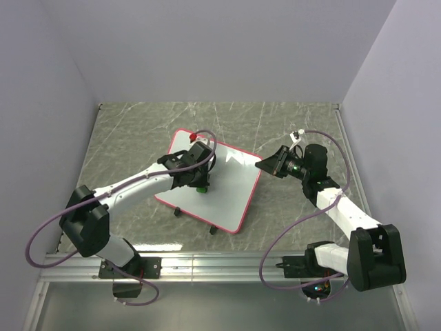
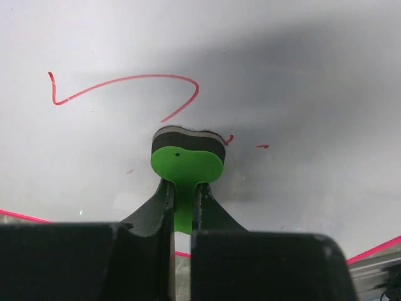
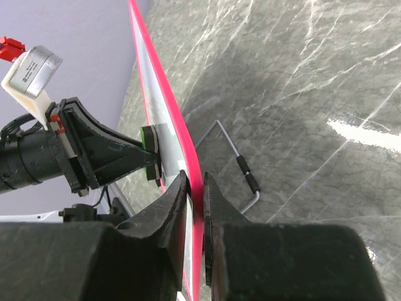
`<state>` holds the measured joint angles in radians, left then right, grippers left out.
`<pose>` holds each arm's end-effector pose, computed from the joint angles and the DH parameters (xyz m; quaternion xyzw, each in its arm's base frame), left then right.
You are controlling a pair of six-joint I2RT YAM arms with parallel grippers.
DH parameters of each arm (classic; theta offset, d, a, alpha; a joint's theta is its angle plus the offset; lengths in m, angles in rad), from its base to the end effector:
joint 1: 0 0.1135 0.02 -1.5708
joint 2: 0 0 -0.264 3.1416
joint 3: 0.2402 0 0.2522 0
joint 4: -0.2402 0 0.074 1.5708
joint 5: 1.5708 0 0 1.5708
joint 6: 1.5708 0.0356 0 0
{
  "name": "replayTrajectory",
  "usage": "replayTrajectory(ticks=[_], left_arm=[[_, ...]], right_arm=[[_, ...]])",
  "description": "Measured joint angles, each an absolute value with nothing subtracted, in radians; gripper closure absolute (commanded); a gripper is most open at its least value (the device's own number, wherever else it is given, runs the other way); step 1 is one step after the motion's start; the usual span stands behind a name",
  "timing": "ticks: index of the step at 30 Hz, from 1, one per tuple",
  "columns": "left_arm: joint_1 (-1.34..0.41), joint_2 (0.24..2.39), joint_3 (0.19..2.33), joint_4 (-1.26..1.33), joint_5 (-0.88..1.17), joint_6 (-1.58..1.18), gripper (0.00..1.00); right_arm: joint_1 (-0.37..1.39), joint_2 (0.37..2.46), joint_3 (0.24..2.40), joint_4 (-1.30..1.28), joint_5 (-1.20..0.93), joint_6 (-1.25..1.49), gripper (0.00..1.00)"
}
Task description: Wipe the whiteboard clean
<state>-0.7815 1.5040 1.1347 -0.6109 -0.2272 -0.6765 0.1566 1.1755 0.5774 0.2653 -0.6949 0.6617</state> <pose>0.2278 -0.2148 0.2542 0.0169 0.9510 -0.1117 0.2879 0.2437 0.0616 0.2357 0.0001 0.7909 0.4715 0.3902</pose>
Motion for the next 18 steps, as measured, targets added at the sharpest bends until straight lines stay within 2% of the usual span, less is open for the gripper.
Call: replayTrajectory(ticks=[5,12,18], left_arm=[[-0.702,1.493,1.135,-0.606,-0.182,-0.657,1.00],[-0.367,1.426,1.119,-0.599,-0.184,-0.553,1.00],[-0.343,1.425,1.119,-0.596,-0.146,-0.505,1.00]], right_arm=[[0.157,1.175,0.577,0.265,-0.696,0.664,1.00],[0.159,1.173,0.577,0.267,-0.699,0.663,1.00],[0.159,1.174,0.577,0.270,-0.700,0.665,1.00]])
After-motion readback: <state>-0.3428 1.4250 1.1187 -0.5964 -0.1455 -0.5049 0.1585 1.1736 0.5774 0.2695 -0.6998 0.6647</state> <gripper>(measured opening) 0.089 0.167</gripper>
